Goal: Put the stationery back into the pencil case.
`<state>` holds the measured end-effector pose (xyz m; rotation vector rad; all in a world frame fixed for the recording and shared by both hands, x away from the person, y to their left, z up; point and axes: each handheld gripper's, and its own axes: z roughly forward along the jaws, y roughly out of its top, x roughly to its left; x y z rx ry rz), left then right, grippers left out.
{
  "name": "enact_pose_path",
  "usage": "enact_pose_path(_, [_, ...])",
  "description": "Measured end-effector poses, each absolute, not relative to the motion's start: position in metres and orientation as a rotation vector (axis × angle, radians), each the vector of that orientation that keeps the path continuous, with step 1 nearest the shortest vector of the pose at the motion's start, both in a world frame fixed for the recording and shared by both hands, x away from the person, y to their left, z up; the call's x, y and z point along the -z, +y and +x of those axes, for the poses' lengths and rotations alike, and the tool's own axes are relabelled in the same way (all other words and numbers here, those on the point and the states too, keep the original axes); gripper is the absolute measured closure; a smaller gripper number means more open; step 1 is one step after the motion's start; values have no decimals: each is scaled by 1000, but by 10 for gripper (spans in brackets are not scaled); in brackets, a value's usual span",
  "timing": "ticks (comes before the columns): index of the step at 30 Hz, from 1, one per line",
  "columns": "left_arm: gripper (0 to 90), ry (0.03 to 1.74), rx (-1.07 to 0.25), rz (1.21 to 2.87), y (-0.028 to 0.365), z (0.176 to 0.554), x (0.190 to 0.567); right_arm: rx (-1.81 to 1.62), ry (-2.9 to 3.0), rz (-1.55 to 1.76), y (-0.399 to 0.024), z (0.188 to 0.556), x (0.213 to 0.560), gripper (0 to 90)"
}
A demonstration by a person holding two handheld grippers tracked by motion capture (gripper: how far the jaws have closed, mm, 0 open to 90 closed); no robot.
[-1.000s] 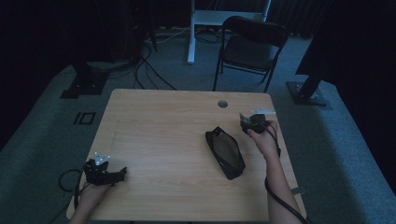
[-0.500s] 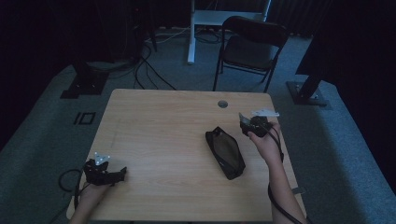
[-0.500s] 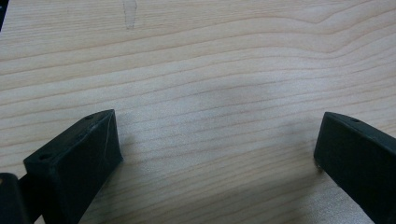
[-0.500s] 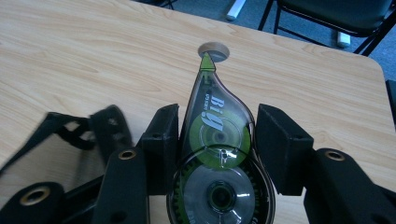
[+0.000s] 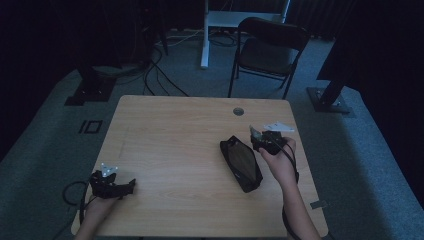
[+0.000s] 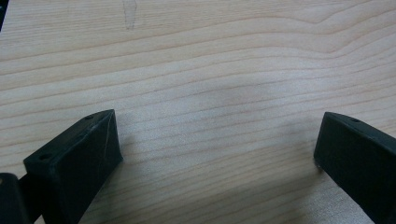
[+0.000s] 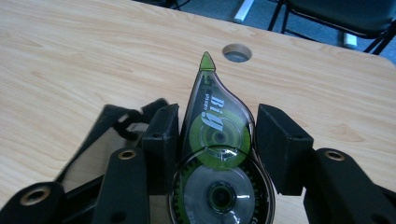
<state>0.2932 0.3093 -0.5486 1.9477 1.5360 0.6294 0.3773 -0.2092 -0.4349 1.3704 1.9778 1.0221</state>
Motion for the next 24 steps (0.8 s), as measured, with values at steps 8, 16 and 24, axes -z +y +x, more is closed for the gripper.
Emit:
enact_pose_path(8, [6,1536,-630,1947,309,293,549,-1069,1989,1353,-188,364,432,504])
enact_pose_path(16, [6,1536,-630,1947,309,293,549,-1022,2020,1387,-173,360,441,504])
enact_pose_path(24, [6,1536,-629,1948,309,293,549,-1008,2041,1401,-158,358,453,505])
